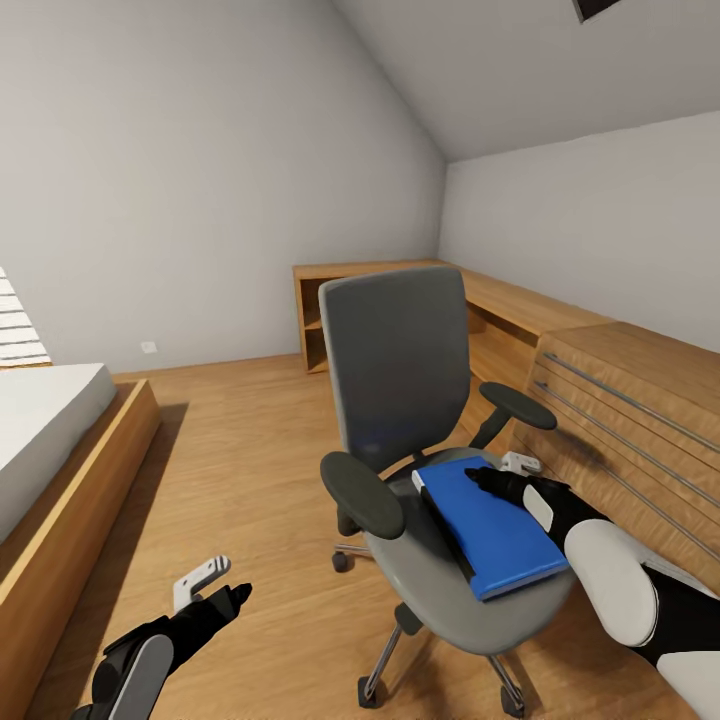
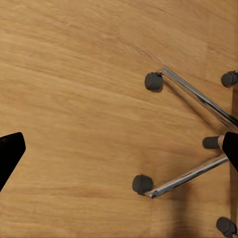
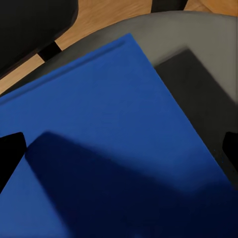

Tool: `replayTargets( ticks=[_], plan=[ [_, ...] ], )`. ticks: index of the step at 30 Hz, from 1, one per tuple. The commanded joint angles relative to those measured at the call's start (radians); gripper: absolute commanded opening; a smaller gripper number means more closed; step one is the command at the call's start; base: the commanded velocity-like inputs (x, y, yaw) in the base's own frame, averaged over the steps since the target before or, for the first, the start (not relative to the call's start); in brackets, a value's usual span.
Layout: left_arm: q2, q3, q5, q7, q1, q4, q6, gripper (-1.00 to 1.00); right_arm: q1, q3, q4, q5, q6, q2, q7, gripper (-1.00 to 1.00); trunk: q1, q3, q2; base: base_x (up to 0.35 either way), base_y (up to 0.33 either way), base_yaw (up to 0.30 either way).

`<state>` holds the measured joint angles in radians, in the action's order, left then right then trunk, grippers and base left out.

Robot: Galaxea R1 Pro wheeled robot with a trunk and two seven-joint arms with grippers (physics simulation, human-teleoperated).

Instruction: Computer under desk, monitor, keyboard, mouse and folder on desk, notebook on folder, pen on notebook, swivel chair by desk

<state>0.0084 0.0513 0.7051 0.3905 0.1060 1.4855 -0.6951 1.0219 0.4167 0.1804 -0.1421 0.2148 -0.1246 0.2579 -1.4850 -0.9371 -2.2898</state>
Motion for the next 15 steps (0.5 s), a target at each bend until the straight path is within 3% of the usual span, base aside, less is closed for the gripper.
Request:
replayTargets(
  ticks=[1,15],
  plan=[
    [0.0,0.0,0.011,0.009,0.001,0.001,-0.003,1.0,0.0,0.007,-0.05,-0.019,0.005,0.0,0.003,1.0,0.0,-0.001,0.0,0.0,0.0,0.0],
    [0.0,-0.002,0.013,0.002,0.0,0.001,-0.002,1.0,0.0,0.008,-0.05,-0.019,0.005,0.0,0.001,1.0,0.0,-0.001,0.0,0.0,0.0,0.0]
  ],
)
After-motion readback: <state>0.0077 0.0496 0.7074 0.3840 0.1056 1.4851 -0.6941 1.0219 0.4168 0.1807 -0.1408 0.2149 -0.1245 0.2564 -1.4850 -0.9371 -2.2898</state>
